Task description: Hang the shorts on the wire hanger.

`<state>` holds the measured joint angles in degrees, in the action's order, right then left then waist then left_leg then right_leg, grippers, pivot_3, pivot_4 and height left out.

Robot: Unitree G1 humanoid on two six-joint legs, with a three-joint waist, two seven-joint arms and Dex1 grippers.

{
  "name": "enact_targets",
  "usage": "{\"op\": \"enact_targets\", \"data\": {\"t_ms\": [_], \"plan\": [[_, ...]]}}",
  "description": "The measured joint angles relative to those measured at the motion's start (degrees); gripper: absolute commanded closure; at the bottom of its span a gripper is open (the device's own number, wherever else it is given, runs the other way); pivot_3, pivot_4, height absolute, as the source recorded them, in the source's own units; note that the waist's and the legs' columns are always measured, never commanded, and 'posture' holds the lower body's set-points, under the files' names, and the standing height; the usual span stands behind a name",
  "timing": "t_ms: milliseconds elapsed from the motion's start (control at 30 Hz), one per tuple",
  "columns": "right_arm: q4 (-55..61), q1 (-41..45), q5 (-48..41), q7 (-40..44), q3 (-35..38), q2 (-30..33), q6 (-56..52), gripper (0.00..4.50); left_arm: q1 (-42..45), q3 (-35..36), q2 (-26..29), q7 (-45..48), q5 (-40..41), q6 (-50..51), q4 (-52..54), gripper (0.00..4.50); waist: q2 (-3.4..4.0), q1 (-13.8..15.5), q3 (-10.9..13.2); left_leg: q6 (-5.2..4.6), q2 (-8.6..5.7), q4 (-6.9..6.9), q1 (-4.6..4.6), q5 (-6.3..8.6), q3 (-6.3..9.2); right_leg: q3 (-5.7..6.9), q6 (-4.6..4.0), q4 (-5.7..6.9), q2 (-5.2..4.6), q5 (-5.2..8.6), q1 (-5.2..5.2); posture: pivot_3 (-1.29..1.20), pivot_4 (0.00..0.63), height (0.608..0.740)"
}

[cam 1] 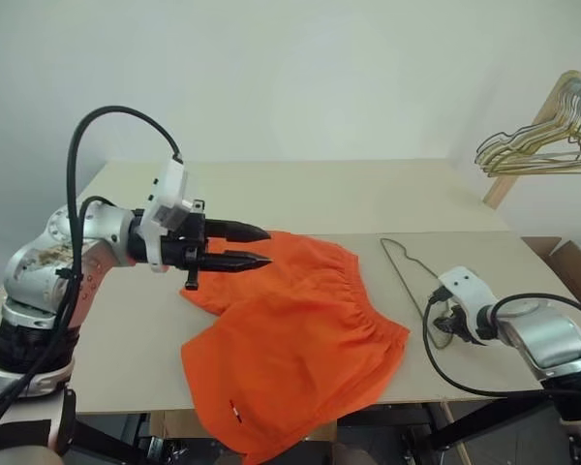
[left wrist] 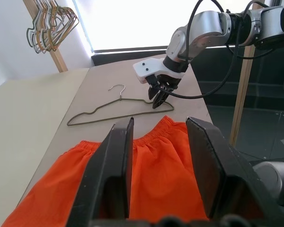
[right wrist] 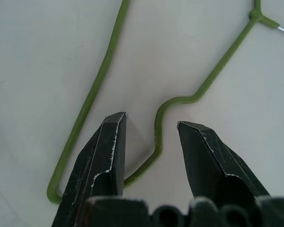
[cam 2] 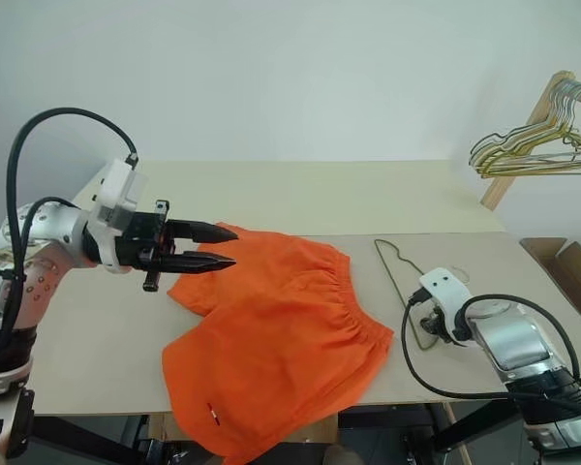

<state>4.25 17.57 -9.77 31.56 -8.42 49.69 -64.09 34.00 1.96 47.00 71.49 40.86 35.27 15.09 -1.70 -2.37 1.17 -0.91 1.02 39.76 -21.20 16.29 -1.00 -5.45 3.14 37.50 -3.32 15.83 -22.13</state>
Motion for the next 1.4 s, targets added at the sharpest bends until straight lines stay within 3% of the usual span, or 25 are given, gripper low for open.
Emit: {"op": "enact_targets", "data": {"t_ms": [67, 167, 333, 633, 867, 1033, 1167, 1400], "plan": [[-0.6, 0.0, 0.0, 0.2, 0.2, -0.1, 0.0, 2.40, -0.2, 0.0, 0.0, 0.0, 0.0, 0.0, 0.1, 2.61, -0.07, 0.1, 0.0, 0.00, 0.00, 0.00, 0.00, 0.00, 0.01, 0.01, 0.00, 0.00, 0.00, 0.00, 0.01, 0.00, 0.000, 0.740], [-1.7, 0.3, -0.3, 1.1, 0.5, -0.4, 0.0, 2.97, -0.3, 0.0, 0.0, 0.1, 0.0, 0.0, 0.4, 2.58, -0.19, 0.1, -0.1, 0.00, 0.01, 0.00, 0.03, 0.00, 0.02, 0.01, 0.00, -0.01, 0.00, 0.00, 0.03, 0.00, 0.000, 0.740], [-3.3, 1.2, -1.6, 3.9, 0.6, -0.6, -0.4, 4.48, -0.4, 0.2, 0.8, 0.9, 0.0, 0.0, 0.5, 2.58, -0.23, 0.1, -0.1, 0.00, 0.01, 0.00, 0.04, 0.00, 0.04, 0.03, 0.01, -0.04, 0.00, -0.01, 0.07, 0.01, 0.000, 0.740], [-4.3, 1.3, -1.4, 5.1, 1.1, -0.2, -0.6, 4.48, -0.4, 0.5, 1.8, 2.4, 0.0, -0.2, 0.5, 2.58, -0.24, 0.5, -0.2, 0.00, 0.02, -0.03, 0.02, 0.00, 0.11, 0.12, 0.03, -0.24, 0.01, -0.04, 0.14, 0.01, 0.000, 0.740], [0.8, -4.8, 4.4, 0.8, 0.6, 0.9, 10.9, 4.48, 0.1, 0.4, 1.4, 2.3, -0.5, -0.9, -0.6, 2.58, -0.16, 0.9, -0.1, 0.00, -0.01, -0.02, -0.08, 0.00, 0.04, 0.04, 0.13, -0.32, -0.02, -0.11, 0.05, -0.01, 0.000, 0.740], [4.8, -5.6, 8.1, -2.7, 4.6, 1.9, 18.7, 4.48, 2.4, -0.1, 0.2, 2.4, -1.4, -2.5, -2.5, 2.58, 0.14, 0.7, 0.1, 0.00, -0.02, -0.06, -0.18, 0.00, 0.04, 0.03, 0.12, -0.32, 0.00, -0.10, -0.08, -0.05, 0.000, 0.740], [5.5, -7.6, 14.8, -8.7, 7.0, 3.2, 35.0, 4.48, 4.0, -1.3, -1.3, 2.4, -2.6, -2.8, -4.6, 2.58, 0.14, 0.1, 0.1, 0.00, -0.03, -0.04, -0.31, 0.00, 0.05, 0.03, 0.13, -0.39, -0.02, -0.10, -0.13, -0.06, 0.000, 0.740], [-0.5, -8.6, 34.4, -18.3, 4.7, 14.8, 72.1, 4.48, 13.0, -2.2, -2.6, 1.7, -5.0, -2.1, -12.6, 2.58, 0.16, -0.8, 0.1, 0.00, -0.06, -0.03, -0.27, 0.00, -0.02, 0.01, 0.14, -0.40, -0.07, -0.10, -0.13, -0.08, 0.000, 0.740]]}}
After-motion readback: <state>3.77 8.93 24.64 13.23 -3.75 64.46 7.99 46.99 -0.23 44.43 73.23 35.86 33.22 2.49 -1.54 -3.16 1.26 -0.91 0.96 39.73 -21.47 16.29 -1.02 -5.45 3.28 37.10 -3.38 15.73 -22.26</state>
